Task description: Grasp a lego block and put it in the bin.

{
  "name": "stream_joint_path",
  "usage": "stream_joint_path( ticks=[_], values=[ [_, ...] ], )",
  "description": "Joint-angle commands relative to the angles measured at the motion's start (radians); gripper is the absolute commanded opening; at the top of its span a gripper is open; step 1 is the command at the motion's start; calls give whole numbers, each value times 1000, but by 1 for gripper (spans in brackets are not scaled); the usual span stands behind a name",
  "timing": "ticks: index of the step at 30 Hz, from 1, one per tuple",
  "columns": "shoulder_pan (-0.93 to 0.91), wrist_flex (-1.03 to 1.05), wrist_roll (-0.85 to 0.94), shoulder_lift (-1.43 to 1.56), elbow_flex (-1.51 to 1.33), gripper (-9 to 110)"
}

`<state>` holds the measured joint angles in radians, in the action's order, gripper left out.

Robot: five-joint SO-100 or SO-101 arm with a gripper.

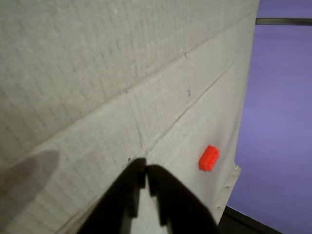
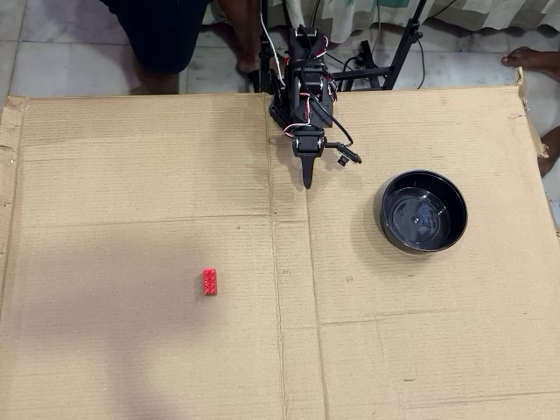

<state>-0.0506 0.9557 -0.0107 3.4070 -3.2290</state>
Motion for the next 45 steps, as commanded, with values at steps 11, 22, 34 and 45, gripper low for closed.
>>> stream_joint_path(
  ticks=[11, 22, 34, 45],
  values=[
    [-6, 2, -3, 15, -12, 0],
    [-6, -2, -37, 15, 6, 3],
    [5, 0, -345, -31, 110, 18],
    [3, -183, -649, -543, 448, 23]
  ],
)
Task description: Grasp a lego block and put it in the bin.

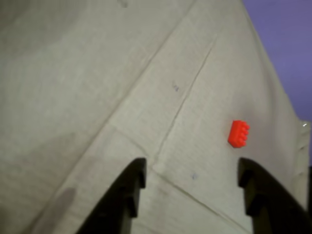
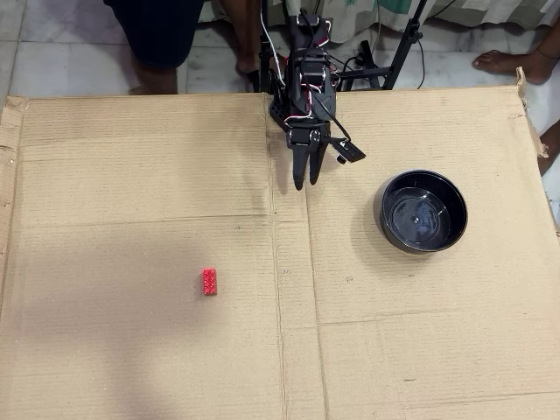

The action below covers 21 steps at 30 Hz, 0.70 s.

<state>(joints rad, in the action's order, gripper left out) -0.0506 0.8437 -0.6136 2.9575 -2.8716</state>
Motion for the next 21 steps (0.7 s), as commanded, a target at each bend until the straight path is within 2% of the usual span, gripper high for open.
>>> stream_joint_path(
  ticks=[1, 9, 21],
  values=[
    [0, -118, -80, -161, 117, 23],
    [-44, -482, -360, -650, 353, 28],
    [-253, -526, -526, -1206, 841, 28]
  ],
)
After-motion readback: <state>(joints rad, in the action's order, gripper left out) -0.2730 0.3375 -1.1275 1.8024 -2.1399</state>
